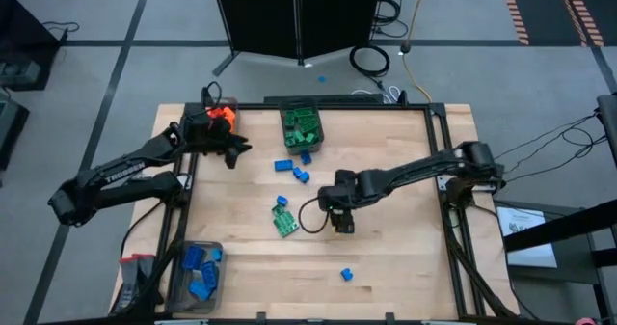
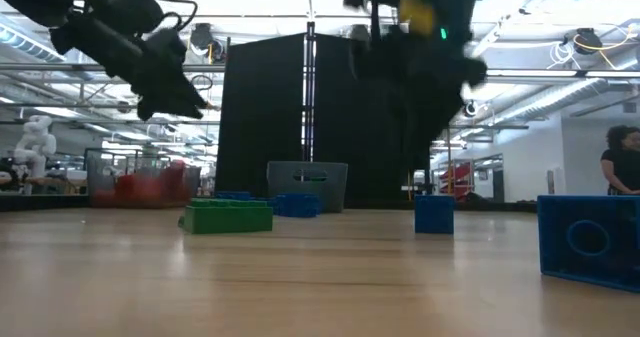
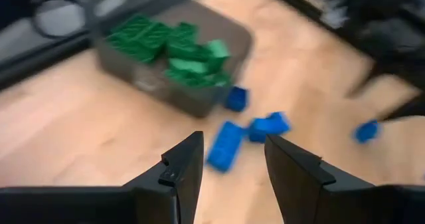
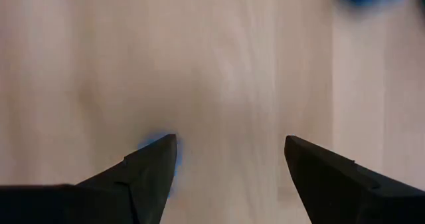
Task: Sort blocks
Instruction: Put the blue game piece into the bottom left black transparent bin
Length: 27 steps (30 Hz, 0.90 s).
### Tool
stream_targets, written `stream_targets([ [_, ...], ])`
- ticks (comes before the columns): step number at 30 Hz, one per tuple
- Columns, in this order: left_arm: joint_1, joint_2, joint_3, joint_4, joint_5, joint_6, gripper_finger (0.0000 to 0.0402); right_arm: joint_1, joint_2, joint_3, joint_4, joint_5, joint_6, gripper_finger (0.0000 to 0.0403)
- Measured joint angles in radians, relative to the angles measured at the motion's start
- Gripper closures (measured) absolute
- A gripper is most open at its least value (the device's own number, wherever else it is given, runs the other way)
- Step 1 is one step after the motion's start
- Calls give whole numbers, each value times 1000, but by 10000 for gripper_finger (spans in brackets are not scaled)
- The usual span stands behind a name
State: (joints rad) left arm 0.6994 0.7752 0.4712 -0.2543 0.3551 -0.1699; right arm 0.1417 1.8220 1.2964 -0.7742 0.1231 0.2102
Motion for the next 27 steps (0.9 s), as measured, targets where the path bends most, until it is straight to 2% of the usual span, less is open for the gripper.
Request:
stream_targets([
  [3, -46, -36, 0, -7, 41, -31, 242, -2, 57, 0, -58, -28, 61, 128],
  [8, -117, -99, 0, -2, 59, -35, 242, 5, 119, 0, -44, -123, 67, 128],
  [13, -161, -154, 0, -3, 59, -36, 242, 4, 116, 1, -35, -148, 66, 128],
  [17, -181, -183, 0, -5, 59, -84, 242, 3, 54, 9, -40, -152, 79, 129],
  [22, -231, -222, 0, -35, 75, -113, 242, 85, -19, 10, 2, -152, 90, 129],
  [27, -304, -253, 0, -40, 113, -113, 242, 181, 3, 11, 74, -147, 16, 129],
])
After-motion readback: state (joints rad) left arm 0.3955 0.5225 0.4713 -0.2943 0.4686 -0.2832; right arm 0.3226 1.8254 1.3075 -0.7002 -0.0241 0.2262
